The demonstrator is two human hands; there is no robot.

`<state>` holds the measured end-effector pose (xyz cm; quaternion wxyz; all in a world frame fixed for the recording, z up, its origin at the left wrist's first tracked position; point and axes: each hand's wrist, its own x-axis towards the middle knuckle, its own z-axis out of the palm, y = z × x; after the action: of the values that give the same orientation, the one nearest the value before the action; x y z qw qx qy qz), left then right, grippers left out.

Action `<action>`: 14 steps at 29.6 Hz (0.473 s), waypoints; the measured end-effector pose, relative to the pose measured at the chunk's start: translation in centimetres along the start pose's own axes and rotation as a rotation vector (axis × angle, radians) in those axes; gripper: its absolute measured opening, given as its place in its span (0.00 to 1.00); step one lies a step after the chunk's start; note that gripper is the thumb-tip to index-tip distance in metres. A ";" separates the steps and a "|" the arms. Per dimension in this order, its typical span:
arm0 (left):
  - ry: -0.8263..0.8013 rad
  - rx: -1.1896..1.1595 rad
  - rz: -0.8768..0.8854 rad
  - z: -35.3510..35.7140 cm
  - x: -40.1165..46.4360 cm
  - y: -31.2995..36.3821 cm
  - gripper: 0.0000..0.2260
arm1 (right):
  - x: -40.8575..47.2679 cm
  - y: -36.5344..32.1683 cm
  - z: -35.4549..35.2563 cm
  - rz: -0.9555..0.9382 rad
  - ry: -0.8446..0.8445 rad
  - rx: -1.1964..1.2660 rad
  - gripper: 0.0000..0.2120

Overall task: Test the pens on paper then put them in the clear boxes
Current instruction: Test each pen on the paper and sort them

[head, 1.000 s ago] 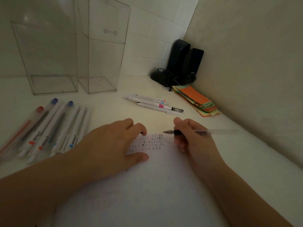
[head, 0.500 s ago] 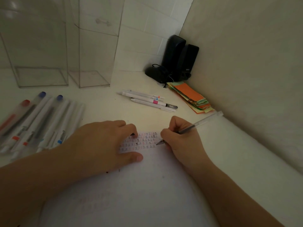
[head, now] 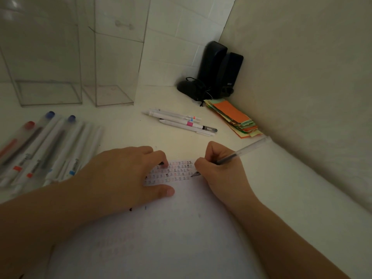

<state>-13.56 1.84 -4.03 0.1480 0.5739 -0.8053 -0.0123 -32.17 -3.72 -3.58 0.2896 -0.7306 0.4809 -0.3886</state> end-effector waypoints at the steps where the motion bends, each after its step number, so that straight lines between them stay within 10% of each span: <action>1: 0.004 -0.004 0.001 0.1 -0.1 -0.1 0.33 | 0.0 0.0 0.0 0.001 -0.010 -0.002 0.16; 14: -0.012 -0.035 -0.019 -0.1 0.0 0.1 0.29 | 0.0 -0.1 -0.2 0.017 -0.041 -0.011 0.14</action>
<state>-13.63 1.88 -3.95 0.1528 0.5789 -0.8003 -0.0313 -32.25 -3.68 -3.37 0.2987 -0.7360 0.4830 -0.3684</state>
